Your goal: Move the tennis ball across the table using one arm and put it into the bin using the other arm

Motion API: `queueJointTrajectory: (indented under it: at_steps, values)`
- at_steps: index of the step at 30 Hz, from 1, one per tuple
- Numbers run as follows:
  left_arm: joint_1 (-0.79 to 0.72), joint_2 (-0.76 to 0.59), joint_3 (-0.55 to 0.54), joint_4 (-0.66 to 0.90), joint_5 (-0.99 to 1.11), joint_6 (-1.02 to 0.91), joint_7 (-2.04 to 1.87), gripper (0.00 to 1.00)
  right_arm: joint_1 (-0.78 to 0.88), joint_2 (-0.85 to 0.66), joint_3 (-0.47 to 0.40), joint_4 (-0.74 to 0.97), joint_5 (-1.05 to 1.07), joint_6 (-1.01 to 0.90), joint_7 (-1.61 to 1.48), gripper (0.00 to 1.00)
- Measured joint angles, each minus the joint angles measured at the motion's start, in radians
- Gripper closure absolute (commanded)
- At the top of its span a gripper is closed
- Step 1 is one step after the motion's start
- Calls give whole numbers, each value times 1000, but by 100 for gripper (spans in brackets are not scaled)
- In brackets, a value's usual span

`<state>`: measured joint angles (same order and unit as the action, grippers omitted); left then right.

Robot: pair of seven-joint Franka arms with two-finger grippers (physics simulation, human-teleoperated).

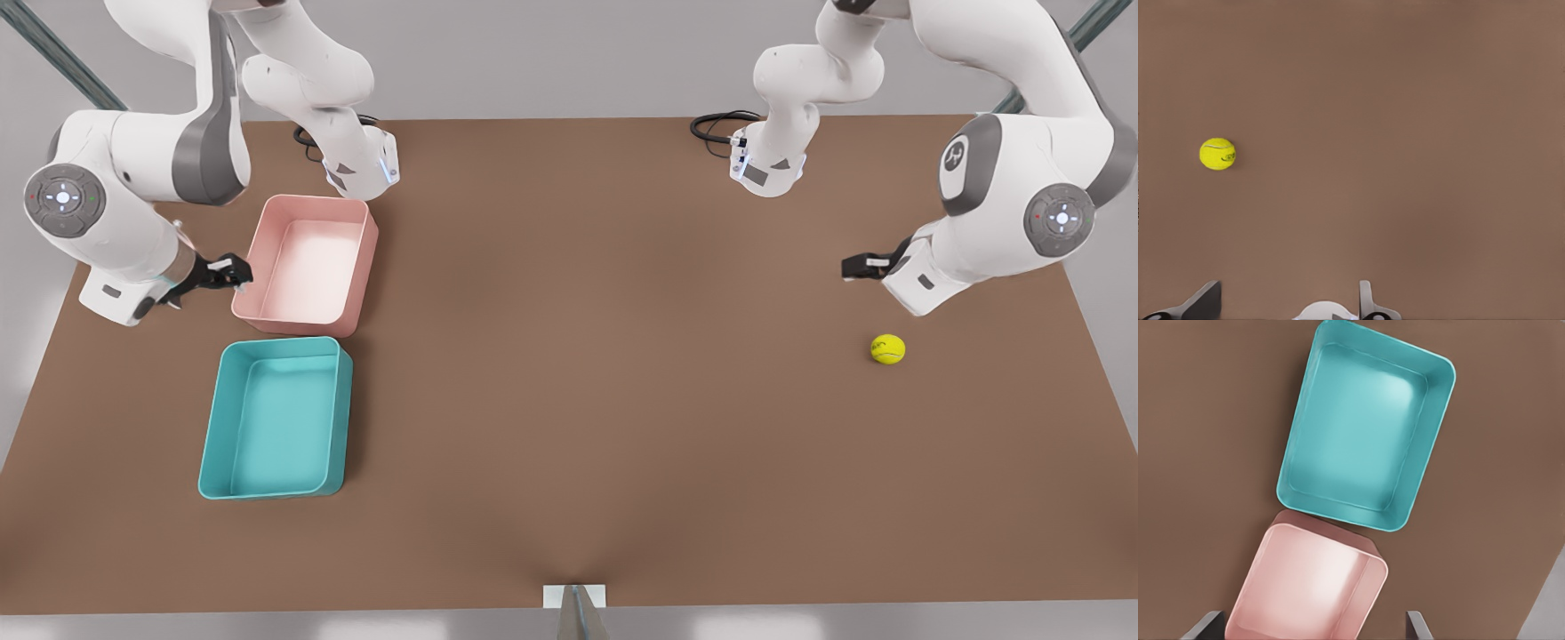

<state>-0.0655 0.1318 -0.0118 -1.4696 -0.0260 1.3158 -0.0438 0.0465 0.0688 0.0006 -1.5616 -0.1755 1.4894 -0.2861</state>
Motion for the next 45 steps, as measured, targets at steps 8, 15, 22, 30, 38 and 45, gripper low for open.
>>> queueJointTrajectory:
  at_steps: [8,15,22,30,38,45]
  values:
    - [6,45,40,-40,5,76,33,79,61,166,2,218,-29,59,-25,0]
    - [197,243,96,-129,7,345,402,79,30,118,-47,128,75,59,-6,0]
    - [326,317,114,-302,68,581,974,79,35,65,-51,50,101,76,-15,0]
    - [357,325,114,-485,173,874,1469,79,34,63,-55,49,105,81,-36,0]
    - [388,376,115,-514,186,994,1745,79,37,71,-55,56,103,82,-52,0]
    - [404,378,115,-563,181,1020,1894,79,38,74,-55,58,98,83,-63,0]
